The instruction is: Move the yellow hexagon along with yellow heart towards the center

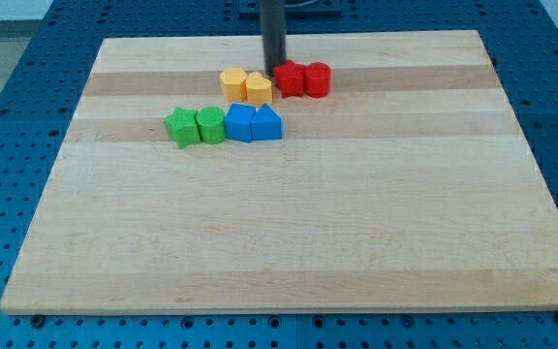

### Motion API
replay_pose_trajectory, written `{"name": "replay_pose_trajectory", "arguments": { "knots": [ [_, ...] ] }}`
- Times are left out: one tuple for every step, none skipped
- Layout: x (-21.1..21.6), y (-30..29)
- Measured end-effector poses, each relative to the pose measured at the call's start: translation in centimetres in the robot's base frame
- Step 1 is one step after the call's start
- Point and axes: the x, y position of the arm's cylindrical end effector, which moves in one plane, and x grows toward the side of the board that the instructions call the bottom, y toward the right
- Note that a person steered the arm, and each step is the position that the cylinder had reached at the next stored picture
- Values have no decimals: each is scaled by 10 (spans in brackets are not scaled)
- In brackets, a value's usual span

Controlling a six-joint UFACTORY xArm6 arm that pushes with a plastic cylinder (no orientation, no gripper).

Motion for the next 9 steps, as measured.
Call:
{"name": "replay_pose_trajectory", "arguments": {
  "knots": [
    [0,35],
    [9,70],
    [32,110],
    [27,115],
    [-14,87],
    [-43,37],
    [-54,-24],
    [-54,-94],
    [-54,-158]
  ]
}}
